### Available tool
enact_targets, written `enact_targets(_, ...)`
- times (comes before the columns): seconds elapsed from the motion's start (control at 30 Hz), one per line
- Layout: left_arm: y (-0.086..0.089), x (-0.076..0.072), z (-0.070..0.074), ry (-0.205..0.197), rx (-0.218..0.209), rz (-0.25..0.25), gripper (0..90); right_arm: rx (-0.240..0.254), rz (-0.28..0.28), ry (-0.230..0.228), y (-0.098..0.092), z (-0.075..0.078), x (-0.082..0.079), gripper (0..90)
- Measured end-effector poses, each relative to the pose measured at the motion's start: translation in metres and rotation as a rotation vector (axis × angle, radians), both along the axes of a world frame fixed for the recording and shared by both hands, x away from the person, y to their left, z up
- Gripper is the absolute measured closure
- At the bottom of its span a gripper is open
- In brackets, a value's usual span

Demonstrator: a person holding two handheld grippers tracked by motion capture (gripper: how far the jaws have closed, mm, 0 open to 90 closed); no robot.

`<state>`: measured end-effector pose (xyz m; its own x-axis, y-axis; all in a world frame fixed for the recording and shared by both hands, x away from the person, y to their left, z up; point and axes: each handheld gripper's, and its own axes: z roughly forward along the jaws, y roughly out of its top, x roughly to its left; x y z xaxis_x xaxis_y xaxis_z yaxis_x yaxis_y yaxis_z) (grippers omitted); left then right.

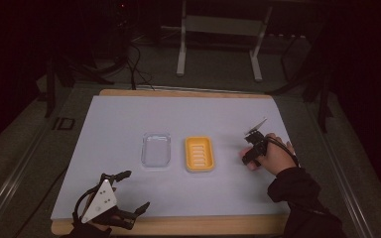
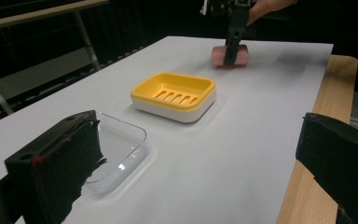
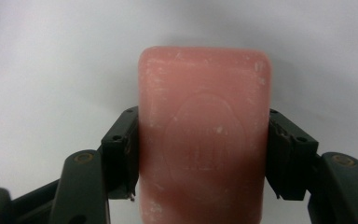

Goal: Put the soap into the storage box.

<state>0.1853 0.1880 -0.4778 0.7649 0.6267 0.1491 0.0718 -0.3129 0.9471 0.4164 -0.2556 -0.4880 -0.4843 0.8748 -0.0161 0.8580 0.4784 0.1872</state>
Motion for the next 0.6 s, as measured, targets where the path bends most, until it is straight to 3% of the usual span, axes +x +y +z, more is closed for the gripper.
enact_targets(0.03,0.000,0.000,0.000,-0.001,0.000,0.000,0.7,-0.005,-0.026,-0.022,0.000,0.002,-0.001,37.8)
enact_targets(0.07,0.000,0.000,0.000,-0.001,-0.001,0.000,0.6,-0.001,-0.094,-0.029,0.001,0.005,-0.004,37.8)
enact_targets(0.13,0.000,0.000,0.000,-0.001,-0.002,0.001,0.6,0.000,-0.119,-0.039,0.001,0.007,-0.006,37.8)
enact_targets(0.23,0.000,0.000,0.000,-0.001,0.000,0.001,0.6,0.005,-0.243,-0.028,0.002,0.013,-0.010,37.8)
enact_targets(0.4,0.000,0.000,0.000,-0.004,-0.001,0.002,0.6,-0.022,-0.283,-0.041,0.005,0.017,-0.012,37.8)
enact_targets(0.6,-0.001,0.000,0.000,-0.005,-0.001,0.003,0.6,-0.015,-0.311,-0.028,0.014,0.025,-0.016,37.8)
